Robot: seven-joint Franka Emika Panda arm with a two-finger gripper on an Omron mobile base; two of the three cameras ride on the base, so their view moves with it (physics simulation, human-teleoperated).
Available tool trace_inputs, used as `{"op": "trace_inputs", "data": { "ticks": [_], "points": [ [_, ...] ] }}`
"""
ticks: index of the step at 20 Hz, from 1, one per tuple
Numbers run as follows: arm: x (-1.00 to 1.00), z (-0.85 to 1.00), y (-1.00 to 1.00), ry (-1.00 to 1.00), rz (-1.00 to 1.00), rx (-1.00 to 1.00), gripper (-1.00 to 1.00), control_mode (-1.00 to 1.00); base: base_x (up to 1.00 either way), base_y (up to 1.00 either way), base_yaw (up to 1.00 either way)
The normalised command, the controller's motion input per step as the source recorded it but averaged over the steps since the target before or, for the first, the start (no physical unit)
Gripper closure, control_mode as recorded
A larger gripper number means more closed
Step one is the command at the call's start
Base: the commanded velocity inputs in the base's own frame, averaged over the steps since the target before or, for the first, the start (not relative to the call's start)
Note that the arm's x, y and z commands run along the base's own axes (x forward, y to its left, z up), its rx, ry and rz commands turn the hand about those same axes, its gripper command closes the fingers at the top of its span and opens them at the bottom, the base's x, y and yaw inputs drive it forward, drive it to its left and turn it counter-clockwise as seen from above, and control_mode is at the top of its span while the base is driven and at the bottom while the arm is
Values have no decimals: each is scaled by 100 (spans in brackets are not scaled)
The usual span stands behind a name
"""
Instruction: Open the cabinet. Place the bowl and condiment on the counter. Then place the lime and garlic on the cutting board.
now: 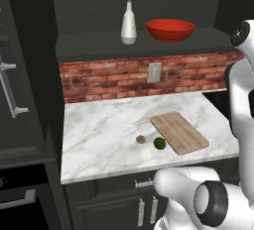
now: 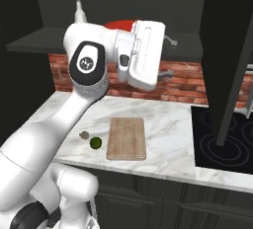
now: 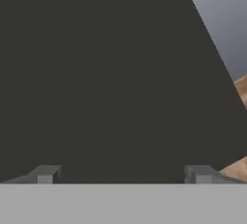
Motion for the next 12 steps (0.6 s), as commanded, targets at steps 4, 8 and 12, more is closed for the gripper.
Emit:
{"op": "trace_inputs", "data": {
  "ticks": [4,8,12],
  "points": [
    [-33,-28,13,19,18,0,-100,-100,0,0,0],
    [-49,-24,17,2,10,-1,-100,-100,0,0,0],
    [-26,0,21,9,13,0,-100,-100,0,0,0]
  ]
}}
